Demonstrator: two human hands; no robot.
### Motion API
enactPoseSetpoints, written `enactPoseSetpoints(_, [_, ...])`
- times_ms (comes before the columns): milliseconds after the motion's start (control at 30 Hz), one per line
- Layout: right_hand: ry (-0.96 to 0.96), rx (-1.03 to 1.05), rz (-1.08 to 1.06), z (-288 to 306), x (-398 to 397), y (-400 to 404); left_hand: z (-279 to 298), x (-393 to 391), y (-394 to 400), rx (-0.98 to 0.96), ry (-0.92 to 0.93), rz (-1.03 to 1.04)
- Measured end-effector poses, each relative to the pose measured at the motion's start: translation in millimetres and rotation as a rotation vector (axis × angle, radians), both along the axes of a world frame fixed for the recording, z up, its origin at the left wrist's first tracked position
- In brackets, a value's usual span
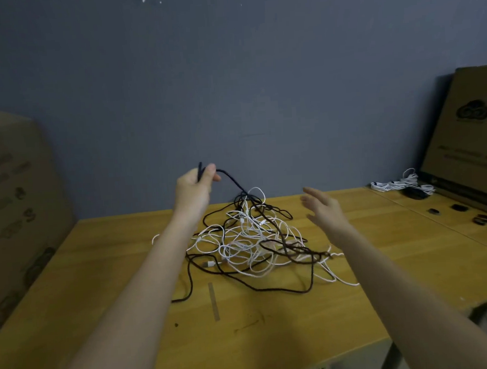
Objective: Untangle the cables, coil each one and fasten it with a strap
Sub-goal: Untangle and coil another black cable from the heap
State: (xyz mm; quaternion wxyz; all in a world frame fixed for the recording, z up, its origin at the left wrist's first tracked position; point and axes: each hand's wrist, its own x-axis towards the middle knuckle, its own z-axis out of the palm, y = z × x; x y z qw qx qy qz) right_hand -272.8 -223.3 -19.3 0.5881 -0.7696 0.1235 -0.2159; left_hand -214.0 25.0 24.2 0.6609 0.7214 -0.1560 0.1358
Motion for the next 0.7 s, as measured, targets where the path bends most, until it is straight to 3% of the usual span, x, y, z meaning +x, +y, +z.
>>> enactPoseSetpoints(33, [-0.048, 0.085, 0.087, 6, -3, 11, -1, 0, -3, 0.009, -0.016, 0.002])
enactPoseSetpoints(100, [-0.043, 0.046, 0.255, 18, -8, 26, -3, -1, -7, 0.034, -0.046, 0.004])
enactPoseSetpoints(233, [0.069, -0.379, 0.390, 22, -13, 54, -2, -7, -18, 0.053, -0.073, -0.027])
enactPoseSetpoints(300, [-0.037, -0.543, 0.266, 11, -9, 64, -1, -9, -24, 0.036, -0.072, -0.038])
enactPoseSetpoints(433, [-0.365, -0.269, -0.028, -8, -10, 64, -7, -14, -27, 0.087, -0.001, -0.145])
enactPoseSetpoints(500, [-0.462, -0.264, -0.097, -3, -12, 60, -12, -20, -26, 0.104, 0.096, -0.297])
enactPoseSetpoints(700, [-0.381, -0.597, -0.212, 13, -4, 42, -16, -39, -21, -0.065, 0.258, -0.748])
